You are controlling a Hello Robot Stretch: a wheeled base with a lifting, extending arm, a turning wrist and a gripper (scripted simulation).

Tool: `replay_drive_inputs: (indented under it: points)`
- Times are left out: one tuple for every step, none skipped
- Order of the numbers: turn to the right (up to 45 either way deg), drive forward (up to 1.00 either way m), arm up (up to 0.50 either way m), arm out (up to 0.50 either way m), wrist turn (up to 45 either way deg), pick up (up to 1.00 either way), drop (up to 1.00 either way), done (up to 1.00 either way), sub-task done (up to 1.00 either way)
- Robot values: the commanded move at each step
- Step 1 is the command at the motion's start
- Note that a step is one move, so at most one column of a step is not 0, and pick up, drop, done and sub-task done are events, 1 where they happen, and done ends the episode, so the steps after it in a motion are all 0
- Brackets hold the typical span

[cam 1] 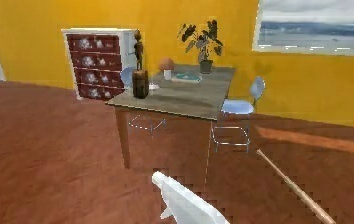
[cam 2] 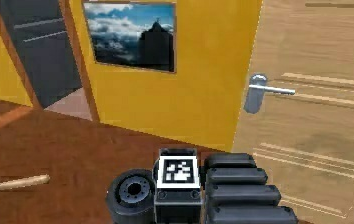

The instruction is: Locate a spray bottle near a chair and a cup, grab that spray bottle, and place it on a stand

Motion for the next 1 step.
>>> replay_drive_inputs:
  points:
    - [0.0, 0.20, 0.00, 0.00, 0.0, 0.00, 0.00, 0.00, 0.00]
